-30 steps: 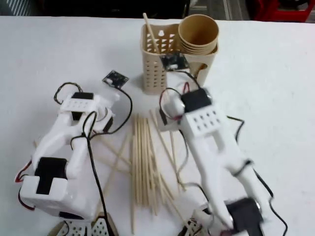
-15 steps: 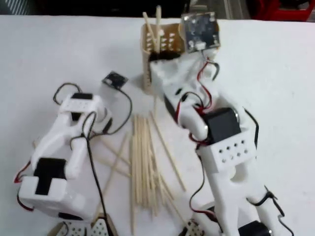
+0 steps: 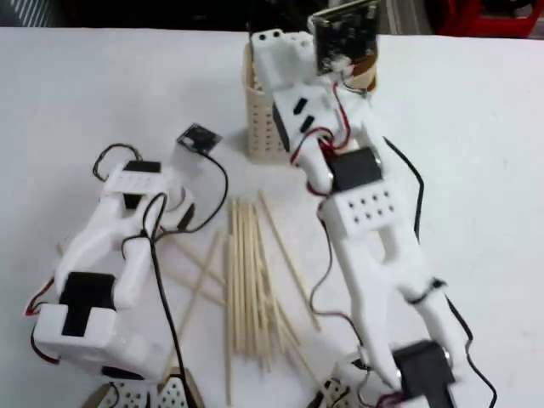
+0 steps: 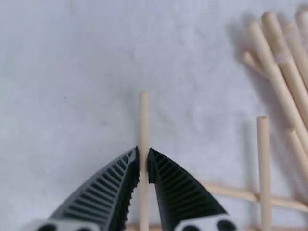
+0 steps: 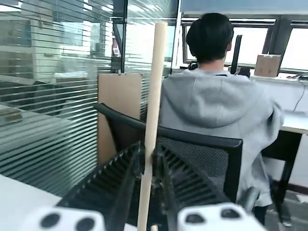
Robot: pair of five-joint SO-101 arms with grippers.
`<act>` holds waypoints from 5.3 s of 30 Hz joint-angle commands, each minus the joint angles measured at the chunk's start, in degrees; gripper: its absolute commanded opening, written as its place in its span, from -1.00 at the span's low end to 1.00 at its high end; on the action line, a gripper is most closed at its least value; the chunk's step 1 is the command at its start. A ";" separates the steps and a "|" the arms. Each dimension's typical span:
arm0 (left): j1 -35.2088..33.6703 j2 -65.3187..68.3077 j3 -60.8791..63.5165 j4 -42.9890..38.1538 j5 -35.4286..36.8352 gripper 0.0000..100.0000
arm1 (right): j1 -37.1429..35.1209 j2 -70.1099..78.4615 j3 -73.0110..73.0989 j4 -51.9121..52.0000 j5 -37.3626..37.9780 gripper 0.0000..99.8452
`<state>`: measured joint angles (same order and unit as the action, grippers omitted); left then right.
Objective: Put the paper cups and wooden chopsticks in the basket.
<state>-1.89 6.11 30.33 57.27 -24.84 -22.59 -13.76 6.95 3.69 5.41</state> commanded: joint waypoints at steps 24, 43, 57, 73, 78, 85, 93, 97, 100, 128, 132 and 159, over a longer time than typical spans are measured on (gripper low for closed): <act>-0.57 -0.84 -0.26 0.00 -0.09 -0.95 | 3.65 -0.84 -1.76 14.73 3.08 -0.93; -0.13 -20.88 -2.02 8.62 -0.18 -0.95 | -0.13 -32.13 43.52 29.32 2.99 -0.96; 3.30 -30.64 -29.63 23.74 0.18 -0.95 | -0.57 -33.80 55.21 29.32 2.99 -0.96; 15.78 -30.55 -48.09 5.89 10.64 -0.95 | -0.48 -33.63 57.14 29.23 3.08 -0.96; 19.74 -30.46 -48.09 -6.68 11.87 -0.95 | -0.48 -33.63 57.14 29.23 3.08 -0.96; 24.84 -24.48 -48.26 -19.69 13.36 -0.95 | -0.40 -33.63 57.14 29.23 3.25 -0.96; 25.27 -14.29 -48.44 -33.93 13.45 -0.95 | 2.33 -33.71 57.14 29.23 3.43 -0.96; 25.01 -10.07 -48.18 -36.40 13.45 -0.95 | 2.15 -33.71 57.14 29.23 3.43 -0.96; 24.84 -6.64 -48.18 -36.75 13.45 -0.95 | 2.15 -33.71 57.14 29.23 3.43 -0.96; 16.84 -2.86 -80.44 20.75 12.92 -0.69 | 1.80 -33.71 57.05 29.67 4.92 -0.96; 14.90 -2.86 -89.05 32.70 12.84 -0.68 | -0.40 -33.63 56.53 32.48 8.26 -0.96; 8.57 -20.97 -71.21 44.66 8.09 -0.68 | -14.29 -5.49 39.30 45.14 -6.07 -0.51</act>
<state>7.25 -6.20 -51.16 101.93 -16.31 -36.31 -22.11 50.29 49.14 1.54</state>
